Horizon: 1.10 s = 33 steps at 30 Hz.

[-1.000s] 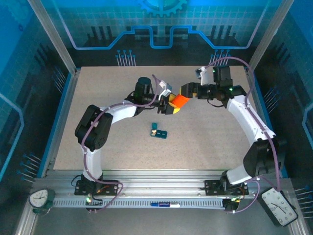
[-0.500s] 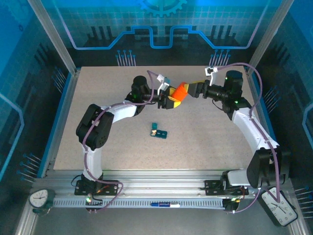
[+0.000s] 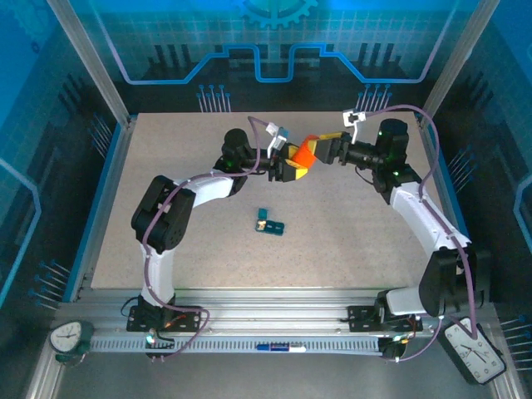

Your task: Sort the pills into containers

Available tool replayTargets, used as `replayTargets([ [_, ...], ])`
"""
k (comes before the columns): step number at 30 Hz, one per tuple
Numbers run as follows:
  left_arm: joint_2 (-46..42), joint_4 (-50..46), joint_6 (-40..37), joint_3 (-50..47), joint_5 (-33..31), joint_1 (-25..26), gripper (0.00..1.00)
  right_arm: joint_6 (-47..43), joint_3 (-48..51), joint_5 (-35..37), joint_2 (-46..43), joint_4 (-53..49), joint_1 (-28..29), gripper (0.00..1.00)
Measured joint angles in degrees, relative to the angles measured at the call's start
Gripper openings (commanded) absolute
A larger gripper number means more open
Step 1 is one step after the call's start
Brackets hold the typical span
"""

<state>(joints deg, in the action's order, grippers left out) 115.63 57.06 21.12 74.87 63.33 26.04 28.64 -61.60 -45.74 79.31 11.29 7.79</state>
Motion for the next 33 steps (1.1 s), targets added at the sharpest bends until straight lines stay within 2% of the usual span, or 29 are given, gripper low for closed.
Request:
replayTargets([
  [3, 0.4, 0.5, 1.0, 0.1, 0.0, 0.0, 0.00, -0.2, -0.3, -0.2, 0.4, -0.6, 0.2, 0.65],
  [9, 1.0, 1.0, 1.8, 0.3, 0.0, -0.1, 0.00, -1.1, -1.0, 0.0, 0.6, -1.7, 0.7, 0.42],
  [16, 1.0, 1.1, 2.1, 0.3, 0.0, -0.4, 0.00, -1.4, -1.1, 2.6, 0.6, -2.0, 1.7, 0.31],
  [19, 1.0, 0.3, 1.2, 0.3, -0.6, -0.7, 0.00, -0.4, -0.6, 6.7, 0.1, -2.0, 3.1, 0.29],
  [23, 0.9, -1.5, -2.8, -0.7, -2.7, -0.7, 0.00, 2.1, 1.8, 17.7, -2.4, -2.2, 6.5, 0.28],
  [27, -0.9, -6.1, -9.1, -3.4, -7.6, -0.3, 0.00, 6.6, 4.7, 28.9, -3.6, -1.2, 10.2, 0.27],
  [33, -2.9, -14.4, -17.2, -4.6, -15.5, 1.1, 0.00, 11.8, 6.5, 37.9, -3.3, -0.1, 12.5, 0.28],
])
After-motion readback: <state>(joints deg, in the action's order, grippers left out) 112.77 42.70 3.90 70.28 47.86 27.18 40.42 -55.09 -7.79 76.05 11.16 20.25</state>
